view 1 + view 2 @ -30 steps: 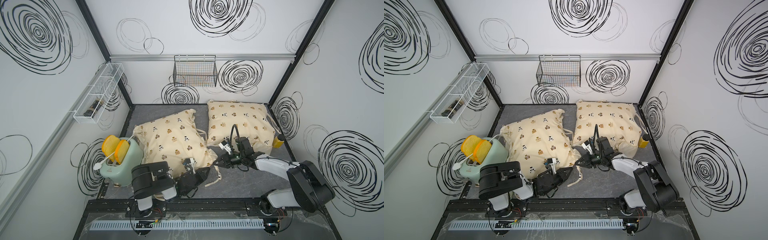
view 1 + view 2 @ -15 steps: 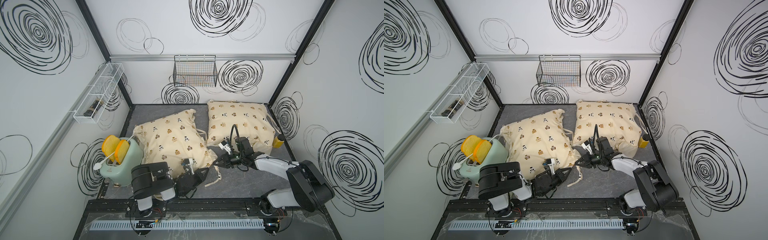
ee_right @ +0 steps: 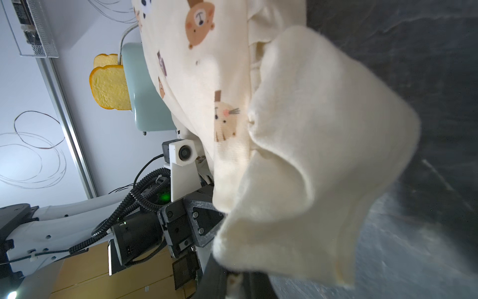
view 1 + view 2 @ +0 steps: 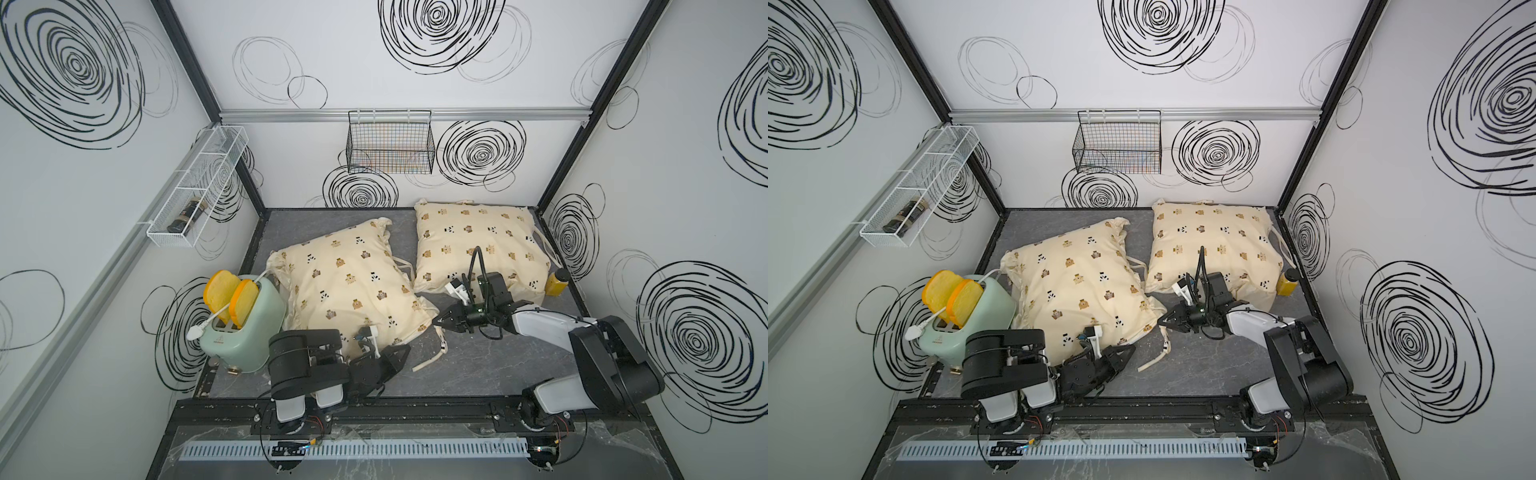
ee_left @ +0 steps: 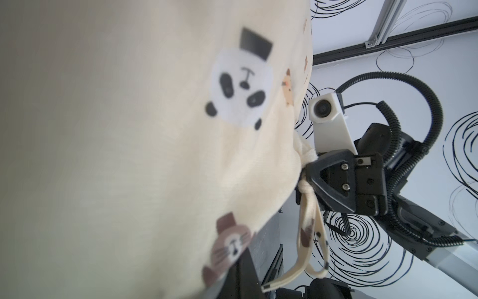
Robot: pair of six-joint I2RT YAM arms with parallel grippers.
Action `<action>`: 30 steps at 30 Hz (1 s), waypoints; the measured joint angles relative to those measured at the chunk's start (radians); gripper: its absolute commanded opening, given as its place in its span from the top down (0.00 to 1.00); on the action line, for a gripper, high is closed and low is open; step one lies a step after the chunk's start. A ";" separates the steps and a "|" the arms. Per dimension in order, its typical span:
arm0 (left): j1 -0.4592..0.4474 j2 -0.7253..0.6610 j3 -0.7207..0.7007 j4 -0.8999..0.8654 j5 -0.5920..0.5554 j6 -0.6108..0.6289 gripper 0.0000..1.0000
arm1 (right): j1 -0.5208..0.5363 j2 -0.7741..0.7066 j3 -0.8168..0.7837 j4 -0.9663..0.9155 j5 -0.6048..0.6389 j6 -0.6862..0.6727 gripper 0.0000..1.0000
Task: Zip up pillowcases
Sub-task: Zip the zipper on the pillowcase.
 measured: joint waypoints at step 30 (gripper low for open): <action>-0.061 -0.090 -0.089 0.052 -0.085 -0.137 1.00 | -0.150 0.098 0.195 -0.119 0.186 -0.135 1.00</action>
